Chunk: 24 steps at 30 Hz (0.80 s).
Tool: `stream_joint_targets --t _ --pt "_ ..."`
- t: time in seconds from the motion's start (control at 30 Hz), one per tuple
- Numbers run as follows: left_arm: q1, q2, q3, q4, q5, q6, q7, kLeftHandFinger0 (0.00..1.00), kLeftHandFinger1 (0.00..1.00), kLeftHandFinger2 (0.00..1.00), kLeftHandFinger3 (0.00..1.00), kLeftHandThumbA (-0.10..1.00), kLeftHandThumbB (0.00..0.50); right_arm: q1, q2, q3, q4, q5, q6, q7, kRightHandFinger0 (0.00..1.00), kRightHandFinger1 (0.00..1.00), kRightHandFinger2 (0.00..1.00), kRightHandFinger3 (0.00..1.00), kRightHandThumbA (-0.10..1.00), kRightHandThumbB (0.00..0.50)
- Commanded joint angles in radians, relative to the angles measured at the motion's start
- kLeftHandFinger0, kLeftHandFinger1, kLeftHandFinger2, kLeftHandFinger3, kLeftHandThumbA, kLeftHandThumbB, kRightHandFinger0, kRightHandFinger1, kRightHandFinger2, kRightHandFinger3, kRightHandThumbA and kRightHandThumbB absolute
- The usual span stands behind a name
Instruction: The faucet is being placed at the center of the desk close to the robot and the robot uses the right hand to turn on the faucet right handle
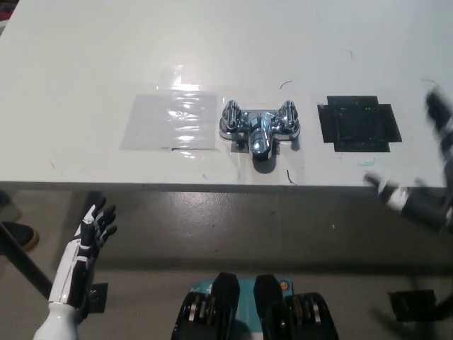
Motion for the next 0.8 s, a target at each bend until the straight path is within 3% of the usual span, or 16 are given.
stream_joint_targets --t 0.0,0.13,0.23,0.4,0.47,0.67,0.77 --pt "-0.032 -0.005 -0.012 -0.058 -0.018 -0.031 -0.018 1.00 1.00 1.00 1.00 1.00 0.153 -0.243 -0.157 0.025 -0.104 -0.104 0.391 0.133 1.00 1.00 1.00 1.00 1.00 0.196" --pt "-0.038 -0.016 -0.018 -0.060 -0.020 -0.040 -0.018 1.00 1.00 1.00 1.00 1.00 0.136 -0.419 -0.210 0.083 -0.024 -0.128 0.510 0.196 1.00 1.00 1.00 1.00 1.00 0.213" --pt "-0.044 -0.022 -0.028 -0.060 -0.006 -0.047 -0.021 1.00 1.00 1.00 1.00 1.00 0.133 -0.562 -0.215 0.117 0.106 -0.194 0.514 0.303 1.00 1.00 1.00 1.00 1.00 0.240" --pt "-0.051 -0.032 -0.040 -0.065 -0.008 -0.031 -0.026 1.00 1.00 1.00 1.00 1.00 0.139 -0.734 -0.219 0.193 0.305 -0.245 0.514 0.386 1.00 1.00 1.00 1.00 1.00 0.215" --pt "-0.049 -0.040 -0.049 -0.065 -0.012 -0.031 -0.028 1.00 1.00 1.00 1.00 1.00 0.176 -0.809 -0.209 0.239 0.425 -0.282 0.514 0.416 1.00 1.00 1.00 1.00 1.00 0.259" --pt "-0.050 -0.052 -0.078 -0.052 0.015 -0.059 -0.024 1.00 1.00 1.00 1.00 1.00 0.157 -0.961 -0.160 0.357 0.695 -0.318 0.514 0.426 1.00 1.00 1.00 1.00 1.00 0.270" --pt "-0.045 -0.060 -0.082 -0.054 0.011 -0.050 -0.020 1.00 1.00 1.00 1.00 1.00 0.176 -1.039 -0.127 0.413 0.844 -0.324 0.514 0.431 1.00 1.00 1.00 1.00 1.00 0.272"
